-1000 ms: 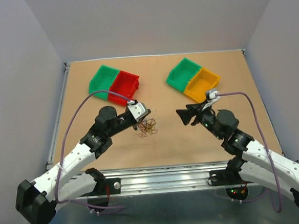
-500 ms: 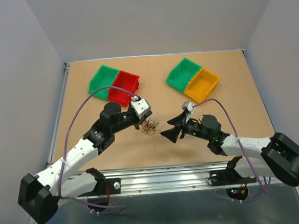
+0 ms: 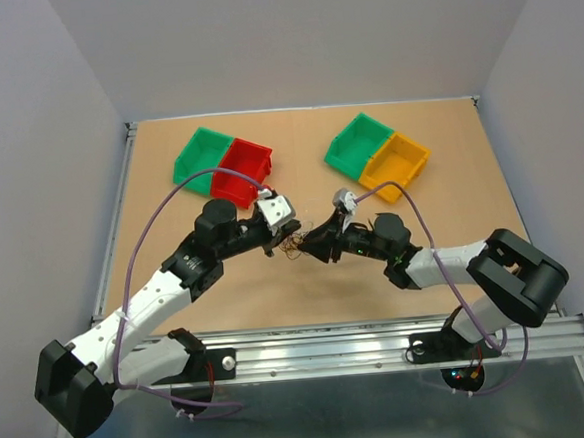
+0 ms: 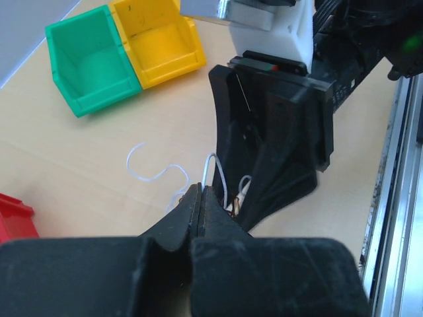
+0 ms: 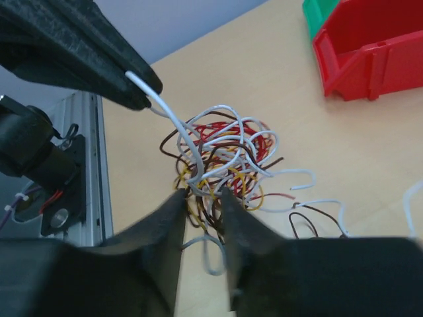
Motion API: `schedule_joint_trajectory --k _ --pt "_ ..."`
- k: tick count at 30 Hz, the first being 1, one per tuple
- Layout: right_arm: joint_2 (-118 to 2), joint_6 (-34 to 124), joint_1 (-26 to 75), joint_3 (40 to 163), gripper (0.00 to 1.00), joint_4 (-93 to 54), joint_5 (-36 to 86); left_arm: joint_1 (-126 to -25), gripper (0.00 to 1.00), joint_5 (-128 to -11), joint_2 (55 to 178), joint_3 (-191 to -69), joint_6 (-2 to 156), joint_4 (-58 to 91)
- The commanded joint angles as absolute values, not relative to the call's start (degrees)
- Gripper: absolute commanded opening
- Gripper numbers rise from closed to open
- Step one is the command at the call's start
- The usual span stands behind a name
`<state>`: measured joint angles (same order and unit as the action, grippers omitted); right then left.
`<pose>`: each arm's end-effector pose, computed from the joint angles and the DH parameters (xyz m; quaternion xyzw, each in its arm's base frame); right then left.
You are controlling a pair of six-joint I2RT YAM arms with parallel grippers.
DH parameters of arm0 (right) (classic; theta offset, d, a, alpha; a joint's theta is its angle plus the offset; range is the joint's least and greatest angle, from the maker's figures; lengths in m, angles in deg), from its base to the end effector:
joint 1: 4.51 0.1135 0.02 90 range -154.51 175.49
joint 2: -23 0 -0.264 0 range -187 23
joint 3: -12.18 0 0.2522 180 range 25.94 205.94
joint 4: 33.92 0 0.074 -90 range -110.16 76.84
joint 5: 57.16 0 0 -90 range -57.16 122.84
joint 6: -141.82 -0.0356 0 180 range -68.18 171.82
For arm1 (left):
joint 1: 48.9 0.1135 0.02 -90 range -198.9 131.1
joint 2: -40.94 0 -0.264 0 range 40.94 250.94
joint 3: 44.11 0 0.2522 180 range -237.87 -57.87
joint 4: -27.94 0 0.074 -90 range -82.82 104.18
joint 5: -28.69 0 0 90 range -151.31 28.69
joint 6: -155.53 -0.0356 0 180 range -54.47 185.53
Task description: Untangle the cables
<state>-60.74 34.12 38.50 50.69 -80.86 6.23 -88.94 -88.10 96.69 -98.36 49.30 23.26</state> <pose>0.1899 0.1990 0.2000 -0.3096 0.6251 0.4912 0.5216 0.1648 -0.1594 0.3137 0.4778 0.5654 -0.3027 0.6003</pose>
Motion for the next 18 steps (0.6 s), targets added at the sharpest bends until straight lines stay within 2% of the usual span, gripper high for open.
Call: schedule_joint_trajectory --k 1,4,5,8,10,11,18 --pt "-61.2 35.12 39.0 54.33 0.17 -86.08 4.89 -88.89 0.0 -90.06 95.0 -101.38 49.45 24.46" --pt "-57.01 34.59 39.09 51.7 0.07 -86.08 6.46 -88.89 0.0 -86.29 93.86 -100.86 49.62 24.99" --pt "-55.67 34.16 39.17 51.08 0.02 -86.08 7.08 -88.81 0.07 -85.58 93.59 -100.77 49.54 25.25" --pt "-48.93 33.27 39.09 49.4 0.01 -84.15 8.23 -88.11 0.37 -85.13 91.14 -99.63 48.84 25.69" --pt "-45.57 33.36 39.09 50.01 0.01 -79.33 8.67 -87.67 0.72 -85.4 87.01 -98.23 48.75 26.13" --pt "-42.33 33.45 39.17 50.28 0.01 -75.91 8.93 -87.06 0.99 -85.48 83.69 -97.61 48.75 26.48" --pt "-32.2 34.15 39.17 55.29 0.01 -62.18 10.6 -85.64 0.99 -88.03 75.92 -95.14 48.13 26.57"
